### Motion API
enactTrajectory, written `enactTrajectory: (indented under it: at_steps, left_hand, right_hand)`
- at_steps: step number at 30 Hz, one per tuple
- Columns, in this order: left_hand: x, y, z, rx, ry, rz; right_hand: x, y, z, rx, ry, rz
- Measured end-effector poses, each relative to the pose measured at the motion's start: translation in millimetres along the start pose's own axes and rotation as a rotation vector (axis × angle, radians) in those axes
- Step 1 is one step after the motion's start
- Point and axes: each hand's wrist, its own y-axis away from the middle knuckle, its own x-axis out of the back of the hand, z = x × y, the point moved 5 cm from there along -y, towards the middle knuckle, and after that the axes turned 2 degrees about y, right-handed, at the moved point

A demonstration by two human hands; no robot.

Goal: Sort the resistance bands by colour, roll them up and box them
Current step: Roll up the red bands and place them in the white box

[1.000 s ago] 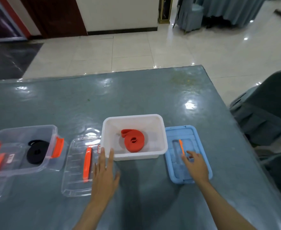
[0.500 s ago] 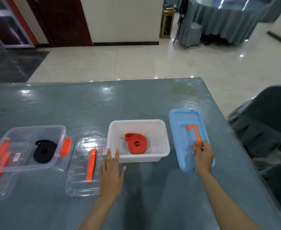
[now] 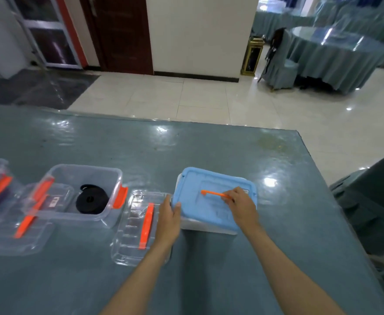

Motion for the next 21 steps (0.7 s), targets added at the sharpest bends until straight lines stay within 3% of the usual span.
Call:
enactTrajectory:
  at_steps: [4, 6, 9, 11, 13, 17, 21]
  left_hand:
    - [-3, -11, 0, -0.001, 0.057, -0.018]
    - [-1, -7, 2, 0.062, 0.135, 0.006]
    - [-1, -3, -1, 0.111, 0.222, 0.022]
    - [-4, -1, -7, 0.110, 0.259, 0.020]
    - [-9, 0, -13, 0.106, 0.302, 0.010]
    - [-12, 3, -22, 0.097, 0.409, 0.007]
    - [-14, 5, -25, 0.095, 0.419, 0.003]
  right_hand:
    - [-5, 6, -2, -0.015, -0.076, 0.083]
    - [-5, 17, 0, -0.012, -0.082, 0.030]
    - [0, 30, 9, 0.076, 0.140, 0.088]
    - [5, 35, 37, -0.103, 0.208, 0.182]
    - [7, 49, 61, -0.341, 0.023, 0.197]
    - [5, 63, 60, -0.423, -0.290, 0.181]
    - [14, 67, 56, -0.540, -0.328, 0.253]
